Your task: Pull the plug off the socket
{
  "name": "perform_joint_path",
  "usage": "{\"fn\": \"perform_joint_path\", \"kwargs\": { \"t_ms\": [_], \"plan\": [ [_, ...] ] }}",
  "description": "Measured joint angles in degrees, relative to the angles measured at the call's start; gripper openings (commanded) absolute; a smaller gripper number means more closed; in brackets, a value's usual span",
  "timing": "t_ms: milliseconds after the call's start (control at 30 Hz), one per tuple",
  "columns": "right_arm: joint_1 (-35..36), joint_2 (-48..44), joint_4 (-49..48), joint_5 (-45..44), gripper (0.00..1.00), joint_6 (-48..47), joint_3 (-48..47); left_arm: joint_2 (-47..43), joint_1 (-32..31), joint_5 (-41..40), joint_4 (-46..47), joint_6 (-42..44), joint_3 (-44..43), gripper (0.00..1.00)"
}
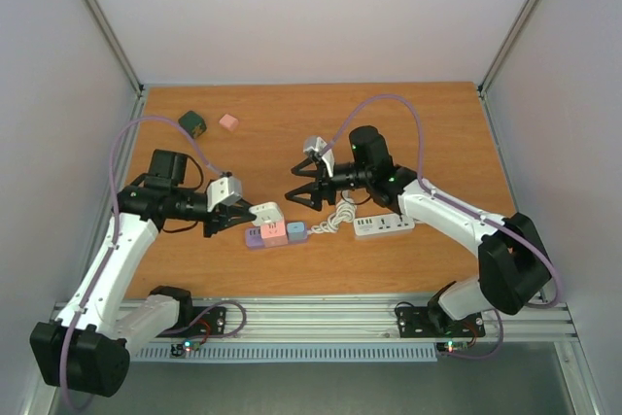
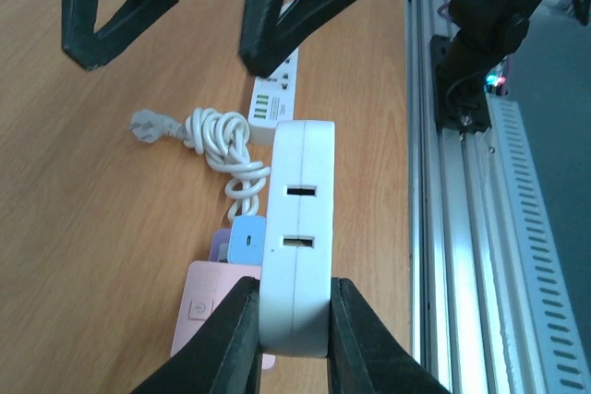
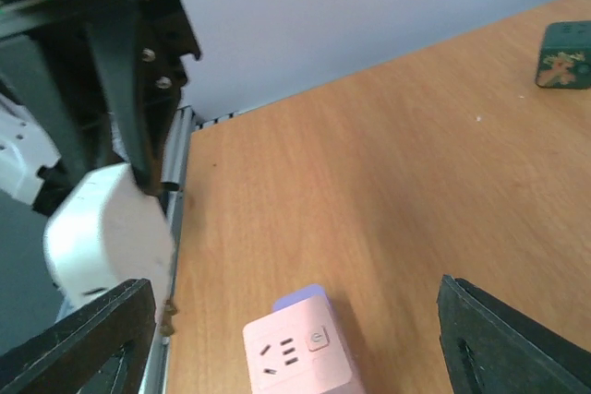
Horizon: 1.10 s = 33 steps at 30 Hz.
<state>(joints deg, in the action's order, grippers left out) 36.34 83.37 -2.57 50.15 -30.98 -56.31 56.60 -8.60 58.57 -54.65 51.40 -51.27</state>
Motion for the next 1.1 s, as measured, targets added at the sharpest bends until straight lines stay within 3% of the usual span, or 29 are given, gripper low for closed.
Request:
{"fn": "perform_joint_path", "kwargs": {
  "t_ms": [500,1100],
  "plan": [
    [3.06,4.42,-5.4,-1.53,0.93,4.17,1.22,2.62,0.92,11.08,0.15,-3.06,-3.3,0.01],
    [4.66,4.07,-5.53,3.93,0.93,3.76,2.62,-1.44,0.92,13.46,13.77,-16.31,2.34,0.01]
  ]
}}
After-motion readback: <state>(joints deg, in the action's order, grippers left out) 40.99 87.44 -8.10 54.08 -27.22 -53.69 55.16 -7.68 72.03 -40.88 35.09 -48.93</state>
